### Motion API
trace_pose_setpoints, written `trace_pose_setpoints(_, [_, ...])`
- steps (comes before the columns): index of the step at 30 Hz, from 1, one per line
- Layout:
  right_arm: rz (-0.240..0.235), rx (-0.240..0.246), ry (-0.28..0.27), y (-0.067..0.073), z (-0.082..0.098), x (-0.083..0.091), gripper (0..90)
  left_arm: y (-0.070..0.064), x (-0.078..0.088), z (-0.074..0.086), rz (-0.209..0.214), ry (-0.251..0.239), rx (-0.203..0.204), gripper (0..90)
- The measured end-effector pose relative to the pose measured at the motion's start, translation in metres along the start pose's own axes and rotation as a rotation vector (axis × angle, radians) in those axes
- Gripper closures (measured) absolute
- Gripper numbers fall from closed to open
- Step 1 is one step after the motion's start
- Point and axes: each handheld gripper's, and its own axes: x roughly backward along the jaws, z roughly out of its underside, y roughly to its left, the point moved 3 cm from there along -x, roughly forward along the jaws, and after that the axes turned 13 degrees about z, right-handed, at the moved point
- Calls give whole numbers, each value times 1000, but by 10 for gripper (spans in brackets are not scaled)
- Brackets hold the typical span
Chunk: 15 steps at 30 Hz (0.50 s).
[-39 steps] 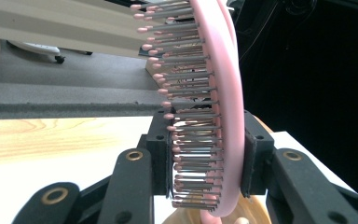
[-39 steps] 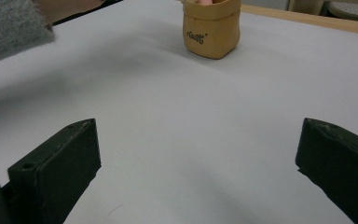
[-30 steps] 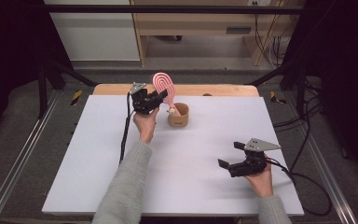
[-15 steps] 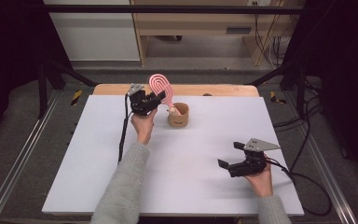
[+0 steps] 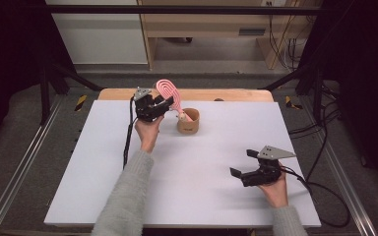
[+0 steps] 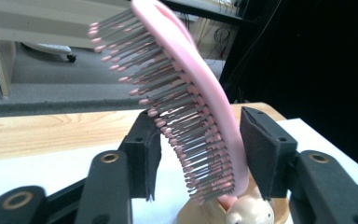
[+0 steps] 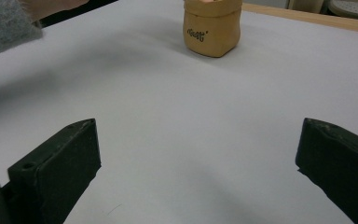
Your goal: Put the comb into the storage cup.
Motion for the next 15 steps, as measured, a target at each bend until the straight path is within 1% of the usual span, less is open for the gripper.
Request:
trace_pose_setpoints(5, [2, 2, 1, 0, 0, 0, 2, -1, 1, 2, 8, 29, -10, 430])
trace_pose_setpoints(6, [2, 2, 2, 0, 0, 0, 2, -1, 1, 3, 18, 29, -12, 417])
trace_pose_setpoints(10, [1, 2, 1, 0, 0, 0, 2, -3, 5, 3, 22, 27, -27, 358])
trace_pose_setpoints(13, [1, 1, 1, 0, 0, 0, 2, -4, 10, 1, 17, 12, -34, 285])
trace_pose_setpoints(15, [2, 0, 2, 0, 0, 0, 2, -4, 14, 0, 16, 11, -36, 237])
